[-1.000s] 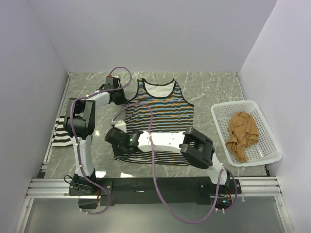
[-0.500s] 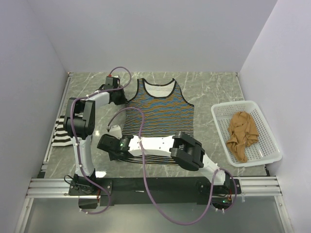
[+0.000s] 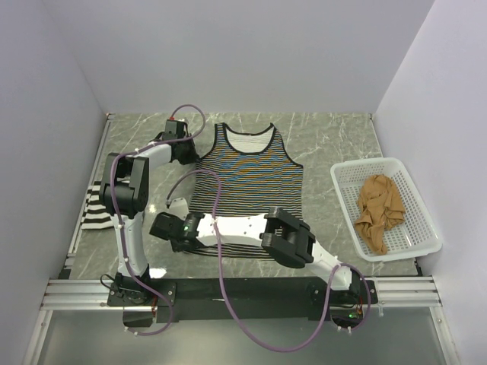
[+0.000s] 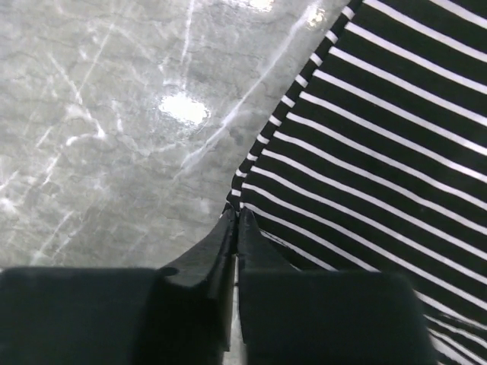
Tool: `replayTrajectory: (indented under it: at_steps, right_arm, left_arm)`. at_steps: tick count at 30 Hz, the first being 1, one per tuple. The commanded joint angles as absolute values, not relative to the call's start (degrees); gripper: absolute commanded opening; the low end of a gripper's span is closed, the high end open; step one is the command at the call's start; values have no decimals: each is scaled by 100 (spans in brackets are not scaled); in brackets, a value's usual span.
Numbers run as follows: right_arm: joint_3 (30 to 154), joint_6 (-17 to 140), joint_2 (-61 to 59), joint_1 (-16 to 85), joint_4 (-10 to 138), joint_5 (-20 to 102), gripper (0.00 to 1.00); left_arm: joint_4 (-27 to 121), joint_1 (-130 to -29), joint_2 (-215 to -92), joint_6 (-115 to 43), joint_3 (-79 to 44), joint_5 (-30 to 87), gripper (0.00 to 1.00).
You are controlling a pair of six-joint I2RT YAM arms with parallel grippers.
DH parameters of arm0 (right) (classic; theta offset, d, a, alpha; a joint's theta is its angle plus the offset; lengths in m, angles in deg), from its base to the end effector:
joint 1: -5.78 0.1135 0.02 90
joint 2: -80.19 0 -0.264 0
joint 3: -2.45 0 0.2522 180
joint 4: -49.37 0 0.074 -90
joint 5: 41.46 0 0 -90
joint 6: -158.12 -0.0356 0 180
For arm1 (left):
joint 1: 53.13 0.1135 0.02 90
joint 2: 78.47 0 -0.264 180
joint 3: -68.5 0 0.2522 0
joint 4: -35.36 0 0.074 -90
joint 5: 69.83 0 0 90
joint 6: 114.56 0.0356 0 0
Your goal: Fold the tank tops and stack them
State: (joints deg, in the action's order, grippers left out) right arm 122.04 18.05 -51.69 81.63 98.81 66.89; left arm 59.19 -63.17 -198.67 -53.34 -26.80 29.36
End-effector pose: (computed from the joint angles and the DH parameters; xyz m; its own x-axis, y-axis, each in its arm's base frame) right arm 0.1316 0.4760 0.1614 -0.8160 -0.2593 -0.5166 -0.4022 0.8966 0.1852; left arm 0.4456 -0.0847 0.1535 -0.7815 -0.3443 -0.5203 -0.1146 0.8990 -0.4228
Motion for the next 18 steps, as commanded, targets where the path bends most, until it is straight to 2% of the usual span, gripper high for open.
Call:
replayTrajectory:
  at_steps: [1, 10, 13, 18]
  right_arm:
    - [11609, 1767, -5052, 8224, 9961, 6735, 0]
    - [9060, 2030, -2856, 8320, 9030, 5945, 0]
    - [8872, 2039, -2538, 8417, 8862, 5620, 0]
    - [9425, 2074, -2633, 8690, 8863, 5364, 0]
  left_arm:
    - [6397, -6288, -19818, -5409, -2630, 2835, 1]
    - [6512, -6279, -19203, -6130, -2218, 2501, 1]
    - [6441, -6271, -18965, -6236, -2077, 2457, 1]
    - [6643, -6244, -18772, -6227, -2120, 2272, 0]
